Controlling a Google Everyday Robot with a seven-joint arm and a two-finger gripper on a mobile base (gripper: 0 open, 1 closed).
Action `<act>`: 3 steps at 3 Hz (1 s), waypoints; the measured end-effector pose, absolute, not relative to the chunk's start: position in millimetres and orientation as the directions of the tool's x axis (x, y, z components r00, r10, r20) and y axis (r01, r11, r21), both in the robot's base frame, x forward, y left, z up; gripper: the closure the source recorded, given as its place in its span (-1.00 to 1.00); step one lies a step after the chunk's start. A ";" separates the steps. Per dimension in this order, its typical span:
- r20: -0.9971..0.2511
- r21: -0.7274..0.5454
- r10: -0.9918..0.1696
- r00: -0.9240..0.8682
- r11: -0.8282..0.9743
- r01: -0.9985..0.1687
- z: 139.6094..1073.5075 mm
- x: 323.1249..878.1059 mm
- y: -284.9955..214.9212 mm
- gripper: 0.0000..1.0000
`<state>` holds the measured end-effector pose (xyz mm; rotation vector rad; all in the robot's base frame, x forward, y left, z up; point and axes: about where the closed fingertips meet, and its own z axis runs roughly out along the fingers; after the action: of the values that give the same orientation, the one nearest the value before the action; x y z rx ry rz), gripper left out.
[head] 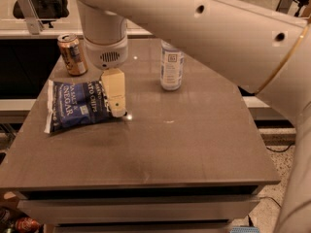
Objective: Pick blue chip bag
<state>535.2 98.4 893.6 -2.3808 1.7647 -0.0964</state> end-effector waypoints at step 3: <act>-0.061 -0.125 -0.893 0.445 -0.435 -0.892 858.3 516.8 149.1 -0.21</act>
Offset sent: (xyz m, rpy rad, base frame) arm -0.0214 0.0585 -0.0386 -0.0268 0.0596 0.1909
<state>516.8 149.1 858.3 -2.5503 1.5858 -0.0212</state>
